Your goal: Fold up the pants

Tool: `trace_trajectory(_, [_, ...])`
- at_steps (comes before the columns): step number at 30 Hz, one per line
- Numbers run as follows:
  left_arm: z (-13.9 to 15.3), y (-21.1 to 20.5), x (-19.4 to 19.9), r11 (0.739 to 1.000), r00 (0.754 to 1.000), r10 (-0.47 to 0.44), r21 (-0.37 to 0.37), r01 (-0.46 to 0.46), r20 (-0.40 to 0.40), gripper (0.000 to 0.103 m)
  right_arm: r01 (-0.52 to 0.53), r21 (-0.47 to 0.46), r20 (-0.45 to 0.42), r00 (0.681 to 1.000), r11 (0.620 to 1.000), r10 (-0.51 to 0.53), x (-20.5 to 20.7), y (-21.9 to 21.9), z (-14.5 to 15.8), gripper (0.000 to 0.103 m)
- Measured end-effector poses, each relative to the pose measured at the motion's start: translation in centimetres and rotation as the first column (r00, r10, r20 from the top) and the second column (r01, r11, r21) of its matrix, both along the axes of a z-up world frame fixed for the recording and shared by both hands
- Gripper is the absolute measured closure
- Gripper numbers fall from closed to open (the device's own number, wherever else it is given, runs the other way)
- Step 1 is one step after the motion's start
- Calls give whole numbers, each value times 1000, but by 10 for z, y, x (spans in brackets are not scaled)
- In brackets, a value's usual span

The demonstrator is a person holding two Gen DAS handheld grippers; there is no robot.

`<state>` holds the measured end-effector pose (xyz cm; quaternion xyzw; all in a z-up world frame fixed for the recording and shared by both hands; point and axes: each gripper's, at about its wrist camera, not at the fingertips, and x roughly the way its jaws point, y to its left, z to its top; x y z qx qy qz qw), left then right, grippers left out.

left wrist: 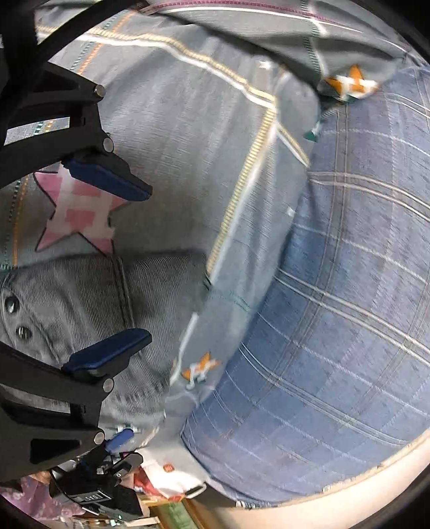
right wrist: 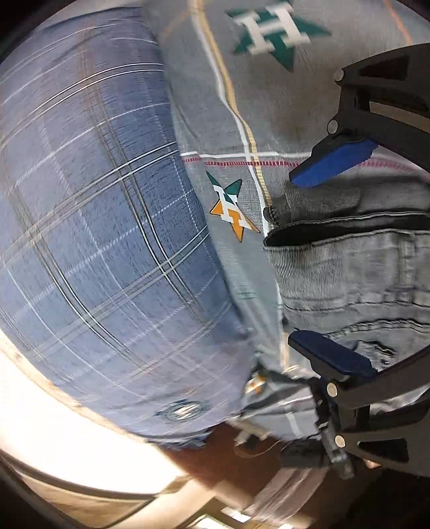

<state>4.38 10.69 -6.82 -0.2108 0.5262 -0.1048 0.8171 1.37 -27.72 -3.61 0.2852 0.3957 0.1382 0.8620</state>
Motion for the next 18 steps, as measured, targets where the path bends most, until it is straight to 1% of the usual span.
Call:
trace_trajectory(1, [-11, -1, -1, 1000, 999, 1, -31, -2, -43, 24, 18, 61, -27, 999, 998, -16, 0, -4, -16, 13])
trace_trajectory(2, [-16, -3, -2, 998, 998, -16, -56, 13, -57, 24, 21, 98, -60, 998, 995, -16, 1, -7, -25, 13])
trace_trajectory(3, [-22, -9, -1, 998, 997, -46, -55, 43, -65, 24, 15, 130, -95, 995, 991, -2, 4, -11, -34, 13])
trace_trajectory(4, [-24, -12, -2, 998, 996, -54, -37, 52, -71, 24, 9, 140, -106, 994, 990, 6, 6, -14, -36, 13])
trace_trajectory(5, [-26, -16, -2, 998, 996, -61, -20, 60, -67, 24, 3, 136, -92, 996, 991, 10, 7, -16, -33, 13])
trace_trajectory(6, [-26, -18, -3, 997, 996, -74, -22, 73, -54, 24, -5, 127, -75, 997, 992, 15, 8, -16, -29, 13])
trace_trajectory(8, [-27, -20, 0, 996, 995, -89, -33, 87, -46, 24, -58, 112, -50, 997, 992, 64, 8, -11, -23, 13])
trace_trajectory(10, [-30, -19, 3, 995, 995, -86, -50, 83, -53, 24, -87, 51, -101, 991, 995, 92, 9, -2, -29, 13])
trace_trajectory(13, [-28, -18, 2, 996, 997, -73, -55, 71, -40, 24, -115, 48, -195, 973, 992, 122, 15, 7, -51, 13])
trace_trajectory(14, [-28, -18, 3, 996, 997, -71, -53, 70, -34, 24, -118, 54, -213, 969, 992, 127, 17, 8, -57, 13])
trace_trajectory(15, [-26, -18, 2, 996, 997, -72, -52, 71, -25, 25, -115, 66, -209, 970, 991, 127, 18, 8, -60, 13])
trace_trajectory(16, [-25, -18, 2, 995, 997, -75, -68, 74, -18, 38, -114, 74, -200, 972, 991, 127, 18, 9, -59, 13])
trace_trajectory(17, [-24, -17, -3, 991, 997, -81, -106, 79, -19, 53, -121, 86, -198, 971, 989, 136, 17, 10, -59, 14])
trace_trajectory(18, [-23, -19, -6, 991, 997, -74, -116, 71, -15, 53, -127, 103, -195, 970, 987, 146, 16, 11, -60, 20])
